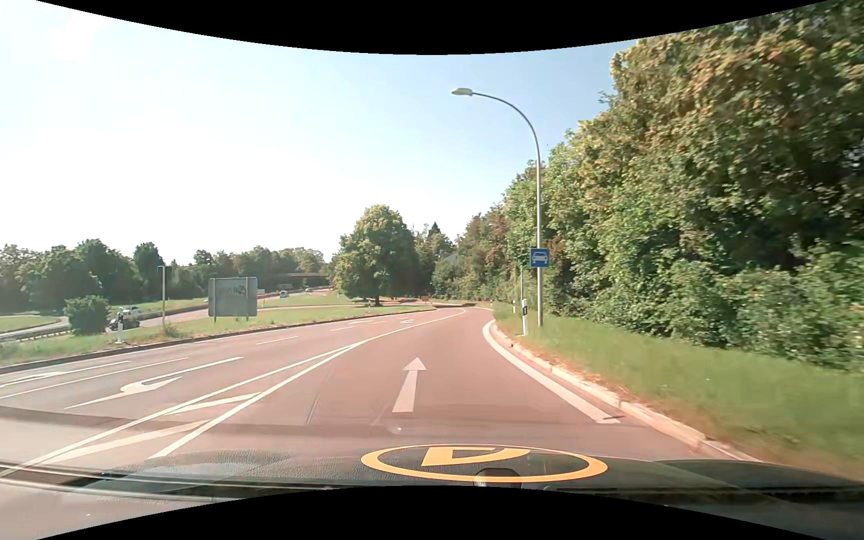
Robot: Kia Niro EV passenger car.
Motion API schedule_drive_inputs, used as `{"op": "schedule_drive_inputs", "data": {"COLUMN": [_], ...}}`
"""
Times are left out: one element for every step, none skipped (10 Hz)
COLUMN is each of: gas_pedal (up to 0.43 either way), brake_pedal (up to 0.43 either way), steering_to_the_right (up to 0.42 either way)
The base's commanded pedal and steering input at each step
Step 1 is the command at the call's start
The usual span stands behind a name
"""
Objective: Follow the waypoints while adhering to traffic rules and regulations
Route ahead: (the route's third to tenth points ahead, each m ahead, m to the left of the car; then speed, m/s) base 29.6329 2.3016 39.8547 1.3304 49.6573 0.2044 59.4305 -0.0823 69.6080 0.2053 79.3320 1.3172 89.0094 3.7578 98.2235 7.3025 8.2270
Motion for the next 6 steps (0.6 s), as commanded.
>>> {"op": "schedule_drive_inputs", "data": {"gas_pedal": [0.311,0.319,0.319,0.319,0.319,0.331], "brake_pedal": [0.0,0.0,0.0,0.0,0.0,0.0], "steering_to_the_right": [-0.114,-0.081,-0.058,-0.026,0.004,0.02]}}
